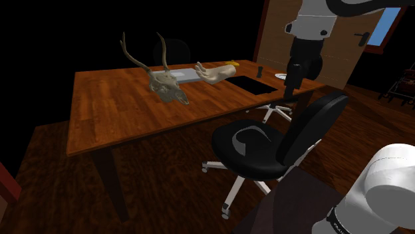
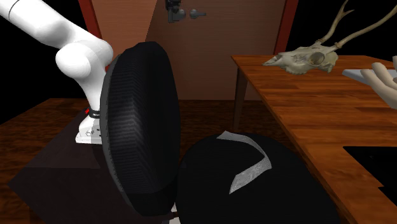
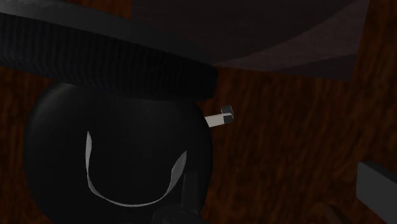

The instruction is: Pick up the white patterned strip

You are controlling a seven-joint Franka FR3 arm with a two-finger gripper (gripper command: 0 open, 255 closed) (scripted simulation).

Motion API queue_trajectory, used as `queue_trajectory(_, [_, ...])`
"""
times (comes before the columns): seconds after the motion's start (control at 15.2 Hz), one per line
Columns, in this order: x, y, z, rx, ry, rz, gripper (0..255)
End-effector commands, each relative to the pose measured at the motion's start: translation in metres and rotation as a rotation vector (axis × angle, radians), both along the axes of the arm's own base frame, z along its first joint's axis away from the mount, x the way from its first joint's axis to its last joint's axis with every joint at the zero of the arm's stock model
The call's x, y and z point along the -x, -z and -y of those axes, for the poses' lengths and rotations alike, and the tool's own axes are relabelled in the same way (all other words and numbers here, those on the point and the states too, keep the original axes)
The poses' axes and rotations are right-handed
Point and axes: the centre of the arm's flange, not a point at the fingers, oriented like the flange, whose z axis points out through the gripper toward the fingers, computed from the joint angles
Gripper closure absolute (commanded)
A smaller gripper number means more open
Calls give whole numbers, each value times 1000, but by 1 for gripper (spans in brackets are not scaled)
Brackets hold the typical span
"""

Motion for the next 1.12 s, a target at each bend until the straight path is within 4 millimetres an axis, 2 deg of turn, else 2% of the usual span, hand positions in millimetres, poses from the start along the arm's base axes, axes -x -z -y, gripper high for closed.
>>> queue_trajectory(0.0, [0,0,0,0,0,0,0])
queue_trajectory(1.06, [-81,149,112,80,-160,17,0])
